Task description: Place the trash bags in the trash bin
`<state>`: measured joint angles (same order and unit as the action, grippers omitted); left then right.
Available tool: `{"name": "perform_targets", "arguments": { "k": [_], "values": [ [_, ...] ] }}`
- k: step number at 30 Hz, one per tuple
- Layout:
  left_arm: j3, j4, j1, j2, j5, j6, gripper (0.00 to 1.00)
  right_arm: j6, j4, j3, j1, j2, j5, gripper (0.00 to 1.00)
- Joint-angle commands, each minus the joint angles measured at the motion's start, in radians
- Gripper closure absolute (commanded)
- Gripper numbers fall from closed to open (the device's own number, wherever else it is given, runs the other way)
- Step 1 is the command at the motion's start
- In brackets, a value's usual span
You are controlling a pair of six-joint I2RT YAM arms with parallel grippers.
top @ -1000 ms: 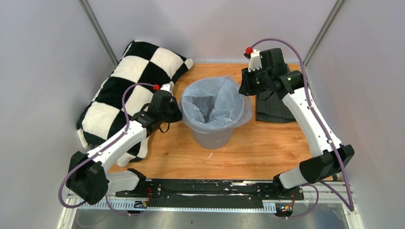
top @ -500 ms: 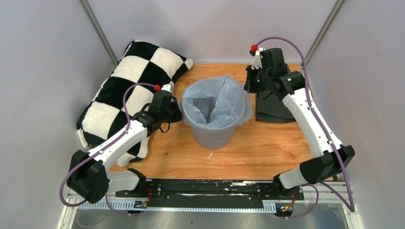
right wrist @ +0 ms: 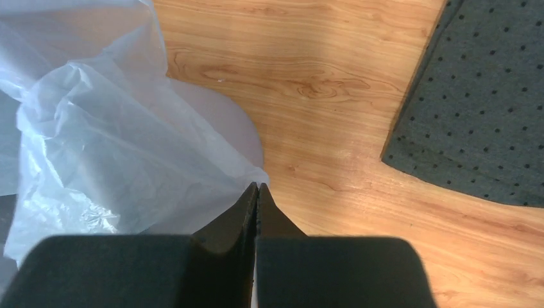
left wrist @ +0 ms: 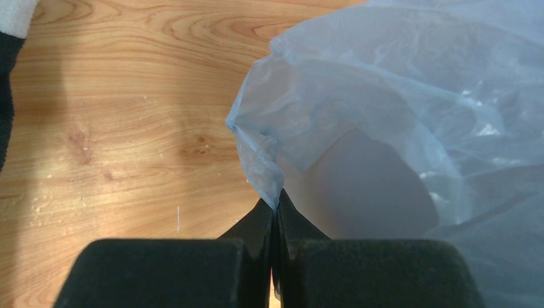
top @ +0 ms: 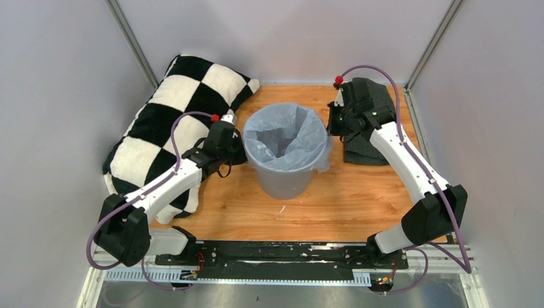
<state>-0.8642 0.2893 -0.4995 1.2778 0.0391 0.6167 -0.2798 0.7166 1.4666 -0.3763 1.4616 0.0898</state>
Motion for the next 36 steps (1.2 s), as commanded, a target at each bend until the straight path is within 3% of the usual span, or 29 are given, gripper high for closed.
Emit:
{"name": "perform_targets", "arguments": {
  "k": [1, 27, 34, 36],
  "values": [
    [0.026, -0.055, 0.006, 0.021, -0.029, 0.008, 1.0, -0.03, -0.071, -0.073, 0.017, -0.033, 0.022, 1.0],
    [0.313, -0.236, -0.081, -0.003, -0.041, 0.13, 1.0, -0.037, -0.128, -0.244, 0.025, -0.042, 0.006, 1.0],
    [0.329, -0.236, -0.092, -0.006, -0.007, 0.128, 1.0, -0.034, -0.118, -0.221, 0.027, -0.057, 0.009, 1.0],
    [0.33, -0.236, -0.093, -0.008, -0.004, 0.126, 1.0, -0.036, -0.09, -0.2, 0.028, -0.076, 0.005, 0.85]
  ]
}}
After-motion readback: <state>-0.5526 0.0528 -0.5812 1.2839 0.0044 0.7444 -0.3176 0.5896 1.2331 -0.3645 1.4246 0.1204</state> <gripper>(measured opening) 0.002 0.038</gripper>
